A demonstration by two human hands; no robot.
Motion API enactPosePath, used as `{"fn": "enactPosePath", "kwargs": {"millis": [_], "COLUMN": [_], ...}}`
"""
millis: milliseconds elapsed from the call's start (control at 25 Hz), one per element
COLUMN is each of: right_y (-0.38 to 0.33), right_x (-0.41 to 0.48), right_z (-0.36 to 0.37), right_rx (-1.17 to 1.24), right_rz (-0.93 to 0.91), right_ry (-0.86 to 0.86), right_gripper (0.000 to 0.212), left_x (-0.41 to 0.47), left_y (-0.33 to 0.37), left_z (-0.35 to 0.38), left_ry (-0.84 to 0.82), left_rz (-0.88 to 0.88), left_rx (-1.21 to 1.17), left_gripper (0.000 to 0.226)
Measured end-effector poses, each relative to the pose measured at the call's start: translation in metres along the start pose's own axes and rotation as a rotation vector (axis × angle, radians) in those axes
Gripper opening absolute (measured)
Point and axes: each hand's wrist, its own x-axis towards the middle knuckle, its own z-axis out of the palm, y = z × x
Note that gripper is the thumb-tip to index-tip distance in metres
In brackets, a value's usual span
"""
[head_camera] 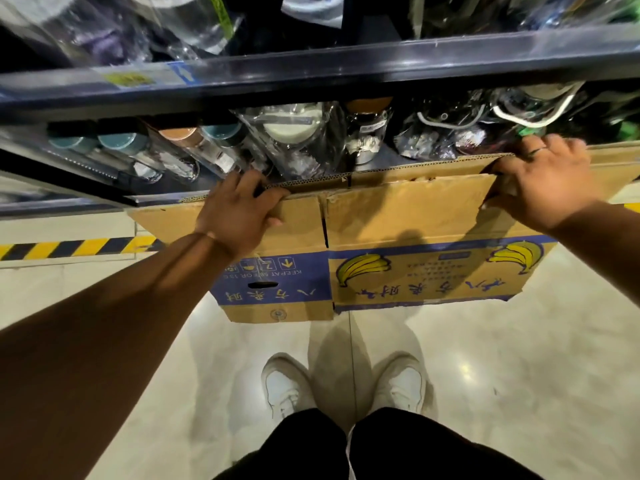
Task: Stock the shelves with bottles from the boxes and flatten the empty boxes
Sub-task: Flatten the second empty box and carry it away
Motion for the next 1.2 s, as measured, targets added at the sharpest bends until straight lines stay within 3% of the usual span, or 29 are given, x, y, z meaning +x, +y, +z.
{"fn": "enactPosePath", "kwargs": {"millis": [280,440,520,600,720,800,920,1200], "right_y": [0.007,0.002,0.004,0.000,-0.013,-0.021,-0.031,-0.069], "right_x": [-0.059,-0.083,-0.088,-0.087,-0.082,-0.077,-0.086,-0.126], "right_z": [0.000,0.007,0.003,-0.005,-0.011,-0.019,-0.042,-0.182], "right_rx": [0.107,0.234,0.362,0.407,0.221,0.109,0.155,0.162], "right_rz": [-0.140,-0.035,0.065,0.125,0.053,0.073,0.090,-0.113], "right_ry": [0.090,0.060,-0.005,-0.041,-0.162,-0.243,-0.285,-0.141], "right_gripper": [0.050,0.021,0.024,0.033,0.055,0.047,0.030,0.030], "left_x": [-0.051,-0.066,-0.058,-0.050,-0.048,-0.058,-0.087,-0.202], "left_y": [0.006,0.019,0.021,0.022,0.028,0.034,0.031,0.013], "left_z": [-0.010,-0.023,-0.024,-0.024,-0.027,-0.028,-0.045,-0.180], "left_ry": [0.025,0.003,-0.087,-0.193,-0.191,-0.169,-0.175,-0.135], "left_rz": [0.164,-0.064,-0.108,-0.085,-0.125,-0.154,-0.190,-0.352], "left_rx": [-0.151,-0.381,-0.334,-0.233,-0.204,-0.184,-0.193,-0.167], "left_gripper": [0.043,0.043,0.052,0.047,0.030,0.028,0.032,0.035]}}
